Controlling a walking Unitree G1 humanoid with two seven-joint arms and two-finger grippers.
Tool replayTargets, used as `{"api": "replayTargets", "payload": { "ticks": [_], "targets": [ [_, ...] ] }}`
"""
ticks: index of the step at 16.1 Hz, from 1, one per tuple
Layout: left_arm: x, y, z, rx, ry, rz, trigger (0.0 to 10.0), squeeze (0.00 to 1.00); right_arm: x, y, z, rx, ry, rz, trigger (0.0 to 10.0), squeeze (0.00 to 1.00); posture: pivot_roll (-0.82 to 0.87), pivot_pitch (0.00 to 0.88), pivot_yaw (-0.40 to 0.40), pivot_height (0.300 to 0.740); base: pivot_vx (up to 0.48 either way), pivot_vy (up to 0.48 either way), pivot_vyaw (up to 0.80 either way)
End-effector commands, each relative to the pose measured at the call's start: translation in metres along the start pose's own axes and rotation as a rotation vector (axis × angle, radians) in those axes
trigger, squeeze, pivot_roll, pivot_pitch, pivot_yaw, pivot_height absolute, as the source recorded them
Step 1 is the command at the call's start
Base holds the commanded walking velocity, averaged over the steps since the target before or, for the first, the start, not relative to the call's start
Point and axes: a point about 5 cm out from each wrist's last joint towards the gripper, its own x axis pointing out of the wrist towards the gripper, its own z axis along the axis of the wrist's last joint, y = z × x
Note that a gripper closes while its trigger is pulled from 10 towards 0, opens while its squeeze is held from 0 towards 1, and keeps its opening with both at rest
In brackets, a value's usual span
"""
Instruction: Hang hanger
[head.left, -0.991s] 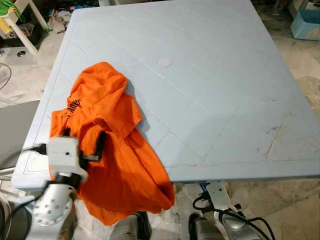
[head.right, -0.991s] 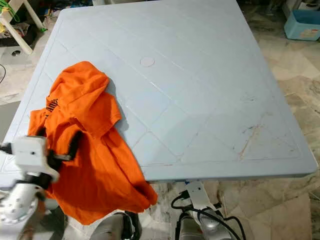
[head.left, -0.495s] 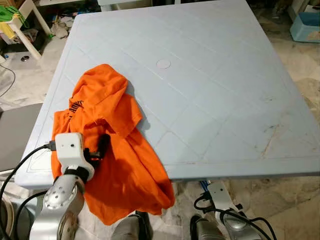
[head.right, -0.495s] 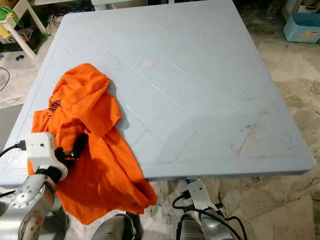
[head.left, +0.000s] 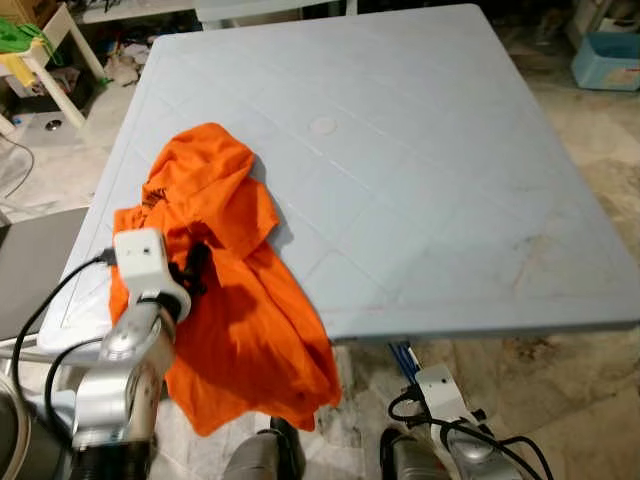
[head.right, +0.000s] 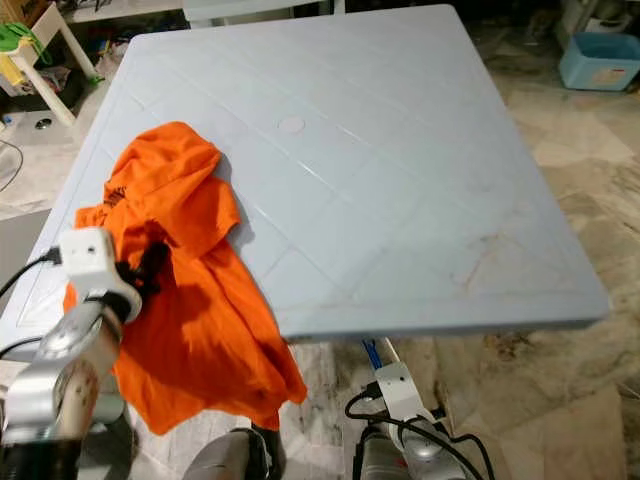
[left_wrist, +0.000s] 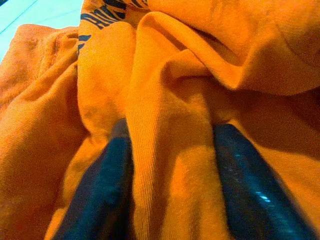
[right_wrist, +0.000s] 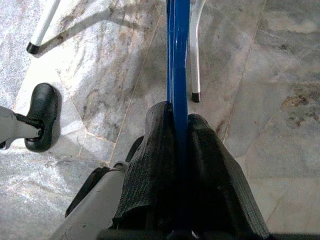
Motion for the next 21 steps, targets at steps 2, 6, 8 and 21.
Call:
{"api": "replayTargets", "payload": {
  "ticks": [2, 6, 8, 21],
  "targets": [
    [0.016, 0.012, 0.0, 0.019, 0.037, 0.036, 0.0, 0.0, -0.004, 0.004, -0.014, 0.012, 0.047, 0.003, 10.0, 0.0, -0.1, 0.255, 0.069, 0.74, 0.0, 0.0, 0.0],
    [0.044, 0.018, 0.03, 0.098, -0.058, 0.086, 0.0, 0.0, -0.005, 0.005, -0.016, 0.016, 0.051, 0.0, 10.0, 0.0, -0.12, 0.257, 0.072, 0.74, 0.0, 0.0, 0.0],
    [0.053, 0.012, 0.05, 0.113, -0.135, 0.08, 0.0, 0.0, -0.005, 0.004, -0.017, 0.019, 0.052, -0.006, 10.0, 0.0, -0.12, 0.257, 0.076, 0.74, 0.0, 0.0, 0.0],
    [0.084, 0.016, 0.086, 0.071, -0.218, 0.113, 0.0, 0.0, -0.008, 0.003, -0.023, 0.032, 0.062, -0.023, 10.0, 0.0, -0.15, 0.258, 0.083, 0.74, 0.211, 0.0, 0.0]
  ]
}}
